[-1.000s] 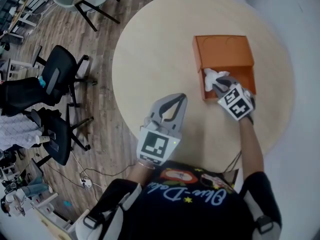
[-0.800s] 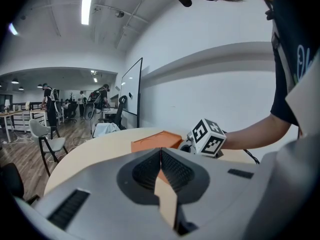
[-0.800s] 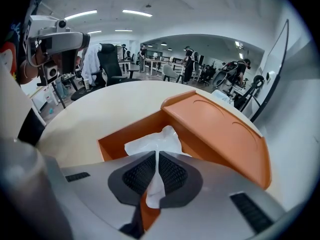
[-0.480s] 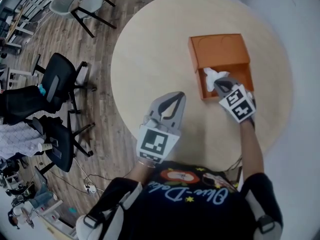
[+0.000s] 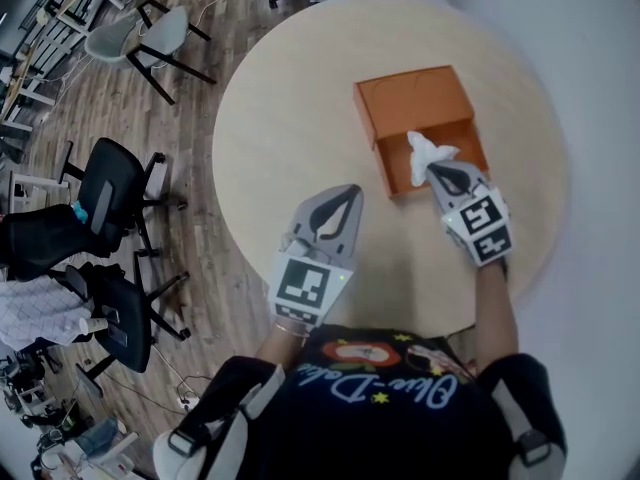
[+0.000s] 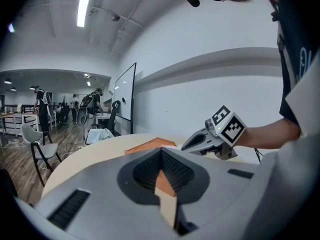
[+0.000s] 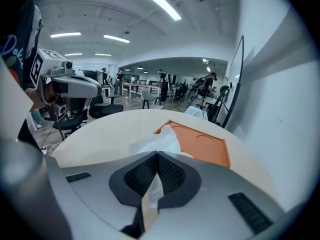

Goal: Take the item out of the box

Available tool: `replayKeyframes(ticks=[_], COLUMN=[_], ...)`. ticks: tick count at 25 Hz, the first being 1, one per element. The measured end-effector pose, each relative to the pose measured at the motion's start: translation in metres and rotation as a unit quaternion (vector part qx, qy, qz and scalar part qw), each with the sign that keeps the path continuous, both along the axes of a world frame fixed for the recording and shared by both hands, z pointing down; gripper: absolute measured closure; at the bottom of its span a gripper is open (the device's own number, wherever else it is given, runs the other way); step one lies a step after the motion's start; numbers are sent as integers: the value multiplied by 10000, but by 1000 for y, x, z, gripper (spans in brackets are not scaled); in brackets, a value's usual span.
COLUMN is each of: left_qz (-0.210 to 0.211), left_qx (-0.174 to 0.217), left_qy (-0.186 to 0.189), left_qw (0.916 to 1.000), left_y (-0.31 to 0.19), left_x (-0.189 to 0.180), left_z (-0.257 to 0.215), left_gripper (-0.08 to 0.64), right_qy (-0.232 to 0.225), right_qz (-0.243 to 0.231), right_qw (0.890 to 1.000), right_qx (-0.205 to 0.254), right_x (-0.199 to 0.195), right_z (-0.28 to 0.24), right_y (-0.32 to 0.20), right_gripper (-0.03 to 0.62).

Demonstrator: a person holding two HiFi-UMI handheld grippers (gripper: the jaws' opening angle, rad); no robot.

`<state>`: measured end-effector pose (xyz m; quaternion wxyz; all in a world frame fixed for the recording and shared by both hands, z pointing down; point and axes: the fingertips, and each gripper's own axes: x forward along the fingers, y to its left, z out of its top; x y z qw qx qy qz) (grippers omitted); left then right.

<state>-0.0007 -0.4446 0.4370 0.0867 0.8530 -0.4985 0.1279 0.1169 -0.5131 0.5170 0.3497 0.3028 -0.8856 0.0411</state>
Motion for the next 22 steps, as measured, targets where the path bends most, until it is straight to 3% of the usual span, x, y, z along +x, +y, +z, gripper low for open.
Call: replayKeyframes(ticks=[9, 22], left_qz=[260, 527], left_qx=[153, 276], left_qy=[-97, -85], left_qw=[9995, 9982], left_y=[6, 17], left_x=[17, 33], left_z=[-12, -23], left_gripper=[575, 575], right_qy=[-924, -1364], right_qz=[612, 684], right_qw=[9920, 9841], right_qx=[600, 909], right_x=[16, 20], right_z=[-60, -99], right_y=[34, 72], right_gripper=[592, 592])
